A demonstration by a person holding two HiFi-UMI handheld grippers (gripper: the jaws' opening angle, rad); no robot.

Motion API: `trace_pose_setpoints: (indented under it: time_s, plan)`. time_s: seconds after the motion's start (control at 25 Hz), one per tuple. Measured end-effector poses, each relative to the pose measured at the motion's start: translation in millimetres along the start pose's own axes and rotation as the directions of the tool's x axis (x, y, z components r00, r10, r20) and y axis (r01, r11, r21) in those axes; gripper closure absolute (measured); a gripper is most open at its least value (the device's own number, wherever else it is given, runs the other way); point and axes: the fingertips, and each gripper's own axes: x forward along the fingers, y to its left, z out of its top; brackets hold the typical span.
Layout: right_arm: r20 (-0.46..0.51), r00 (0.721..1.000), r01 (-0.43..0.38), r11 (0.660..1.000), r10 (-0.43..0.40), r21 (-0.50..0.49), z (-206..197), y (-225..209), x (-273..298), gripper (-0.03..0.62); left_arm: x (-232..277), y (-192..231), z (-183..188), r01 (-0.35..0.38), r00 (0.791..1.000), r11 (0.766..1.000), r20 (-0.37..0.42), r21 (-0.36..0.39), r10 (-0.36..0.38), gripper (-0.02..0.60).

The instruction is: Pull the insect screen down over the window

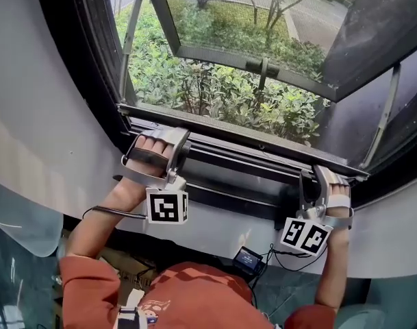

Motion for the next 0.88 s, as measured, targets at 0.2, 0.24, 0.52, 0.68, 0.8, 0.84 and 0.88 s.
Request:
trace_pose_setpoints:
  time_s: [0.2, 0.24, 0.52, 0.68, 0.8, 0.84, 0.88]
  plan:
    - [-0.004, 1.0, -0.019, 1.0, 0.019, 0.01, 0, 9, 0, 0.413, 0, -10, 0, 0.018, 1.0, 1.0, 0.004, -0.01, -0.018, 0.367]
    - [-0.007, 1.0, -0.023, 1.0, 0.023, 0.009, 0, 10, 0, 0.411, 0, -11, -1, 0.022, 1.0, 1.0, 0.006, -0.012, -0.022, 0.367]
    - [-0.01, 1.0, -0.024, 0.999, 0.024, 0.035, 1, 12, -1, 0.411, -1, -13, -1, 0.023, 1.0, 0.999, 0.01, -0.027, -0.023, 0.371]
    - [0.001, 0.999, -0.033, 0.998, 0.033, 0.044, 2, 13, 0, 0.412, -2, -14, -2, 0.033, 0.999, 0.999, 0.007, -0.027, -0.033, 0.371]
    - [-0.008, 0.999, -0.033, 0.999, 0.033, 0.044, -4, 14, -1, 0.411, 0, -11, 4, 0.027, 1.0, 1.0, 0.01, -0.012, -0.027, 0.371]
    - [-0.01, 0.999, -0.031, 0.998, 0.032, 0.045, -6, 14, -2, 0.411, 0, -12, 5, 0.032, 0.999, 0.999, 0.011, -0.008, -0.032, 0.371]
    - [-0.01, 0.999, -0.031, 0.998, 0.032, 0.047, -6, 14, -1, 0.411, 0, -12, 4, 0.037, 0.999, 0.999, 0.01, -0.004, -0.037, 0.371]
